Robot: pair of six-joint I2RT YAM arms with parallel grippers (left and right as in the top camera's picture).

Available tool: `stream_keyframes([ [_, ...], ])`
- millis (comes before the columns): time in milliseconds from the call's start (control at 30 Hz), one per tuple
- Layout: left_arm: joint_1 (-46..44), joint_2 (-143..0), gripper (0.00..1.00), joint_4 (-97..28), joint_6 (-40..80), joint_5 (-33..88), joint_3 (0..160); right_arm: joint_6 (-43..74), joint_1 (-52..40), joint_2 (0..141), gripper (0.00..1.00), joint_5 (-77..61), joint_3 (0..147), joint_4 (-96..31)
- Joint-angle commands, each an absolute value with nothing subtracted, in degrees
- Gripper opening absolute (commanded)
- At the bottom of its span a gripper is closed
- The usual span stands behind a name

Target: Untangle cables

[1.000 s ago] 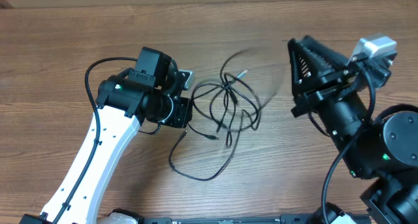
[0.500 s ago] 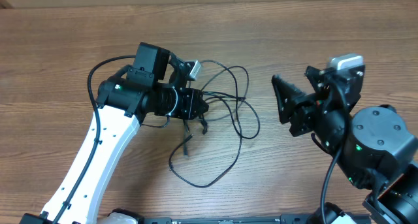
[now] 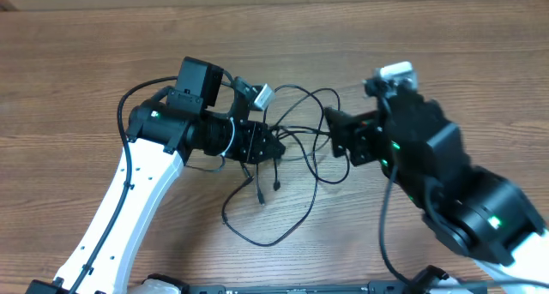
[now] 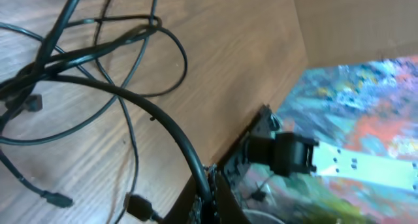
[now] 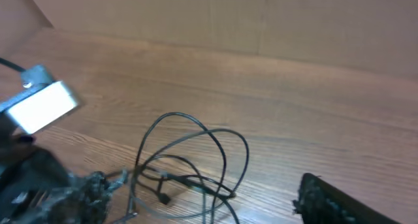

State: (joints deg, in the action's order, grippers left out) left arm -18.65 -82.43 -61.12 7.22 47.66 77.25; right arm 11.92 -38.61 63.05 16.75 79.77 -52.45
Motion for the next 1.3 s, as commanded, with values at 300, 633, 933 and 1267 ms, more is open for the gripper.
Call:
stream_keyframes([
  [300, -18.22, -82.50, 0.04, -69.43, -4.69, 50.26, 77.41, 2.02, -37.17, 71.50, 1.00, 17.26, 80.79, -48.23],
  [633, -12.64, -82.50, 0.04, -70.15, 29.41, 24.77, 77.47, 2.02, -28.77, 74.02, 1.00, 2.28, 80.79, -47.99],
  [933, -12.40, -82.50, 0.60, -70.46, 32.84, 20.60, 77.45, 1.76, -24.99, 76.38, 1.00, -2.28, 80.71, -48.12],
  [1267, -12.38, -82.50, 0.99, -71.44, 36.21, 5.76, 77.45, 1.56, -24.99, 80.88, 1.00, -9.82, 80.68, -46.06],
])
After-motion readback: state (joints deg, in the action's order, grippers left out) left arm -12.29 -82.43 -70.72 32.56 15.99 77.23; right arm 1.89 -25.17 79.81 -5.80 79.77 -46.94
